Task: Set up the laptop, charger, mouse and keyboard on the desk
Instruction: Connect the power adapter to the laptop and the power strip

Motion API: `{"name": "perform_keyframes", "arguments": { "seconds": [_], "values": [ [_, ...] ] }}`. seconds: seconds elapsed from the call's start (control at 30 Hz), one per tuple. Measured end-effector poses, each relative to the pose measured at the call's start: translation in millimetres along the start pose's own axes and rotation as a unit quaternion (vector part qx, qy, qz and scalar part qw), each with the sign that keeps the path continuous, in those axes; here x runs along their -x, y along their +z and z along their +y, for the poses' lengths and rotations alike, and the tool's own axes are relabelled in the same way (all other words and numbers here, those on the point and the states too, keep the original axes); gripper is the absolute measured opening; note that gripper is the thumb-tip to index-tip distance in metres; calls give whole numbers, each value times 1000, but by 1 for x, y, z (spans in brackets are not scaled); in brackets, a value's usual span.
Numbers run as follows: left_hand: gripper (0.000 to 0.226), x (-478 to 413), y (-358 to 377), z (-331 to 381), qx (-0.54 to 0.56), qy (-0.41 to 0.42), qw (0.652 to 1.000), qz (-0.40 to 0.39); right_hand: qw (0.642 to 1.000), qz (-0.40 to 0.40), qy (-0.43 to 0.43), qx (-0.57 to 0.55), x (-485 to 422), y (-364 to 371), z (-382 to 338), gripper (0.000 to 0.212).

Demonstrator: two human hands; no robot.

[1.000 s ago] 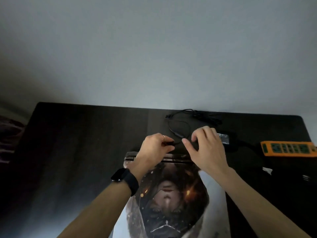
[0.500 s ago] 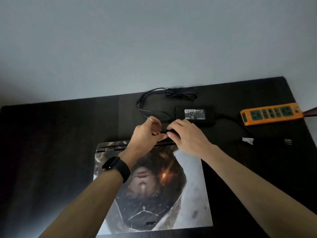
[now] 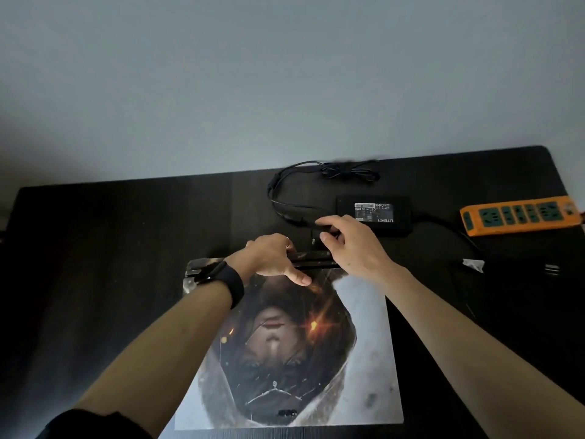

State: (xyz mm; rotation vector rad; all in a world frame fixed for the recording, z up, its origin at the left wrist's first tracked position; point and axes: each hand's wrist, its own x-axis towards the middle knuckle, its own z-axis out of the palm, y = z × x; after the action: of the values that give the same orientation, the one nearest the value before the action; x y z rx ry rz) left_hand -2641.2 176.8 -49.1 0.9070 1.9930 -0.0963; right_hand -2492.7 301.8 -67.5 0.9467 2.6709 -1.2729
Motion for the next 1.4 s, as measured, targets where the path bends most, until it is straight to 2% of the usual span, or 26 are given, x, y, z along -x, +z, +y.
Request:
{"name": "perform_keyframes", "arguments": {
  "seconds": [0.17,0.33,0.63,1.03,1.13,1.27,1.4],
  "values": [
    [66,22,1,-3,-4,39,998,56,999,-16,8,-50,6,-12,-27,24],
    [72,65,-1,4,-9,57,993,106,997,1,-6,-81,26,-27,-51,21],
    [62,126,6,-9,30,45,979,196,998,19,-51,-18,59,-37,-76,19],
    [65,123,11,-14,38,57,975,210,996,25,-70,55,59,-22,-84,22],
    [65,120,12,-12,40,58,976,206,993,-10,-92,67,60,-27,-78,27],
    [63,113,10,-12,46,59,978,195,980,-124,-92,129,62,-36,-73,55],
    [64,105,12,-11,47,69,980,181,979,-155,-77,102,56,-38,-67,57]
  ]
}}
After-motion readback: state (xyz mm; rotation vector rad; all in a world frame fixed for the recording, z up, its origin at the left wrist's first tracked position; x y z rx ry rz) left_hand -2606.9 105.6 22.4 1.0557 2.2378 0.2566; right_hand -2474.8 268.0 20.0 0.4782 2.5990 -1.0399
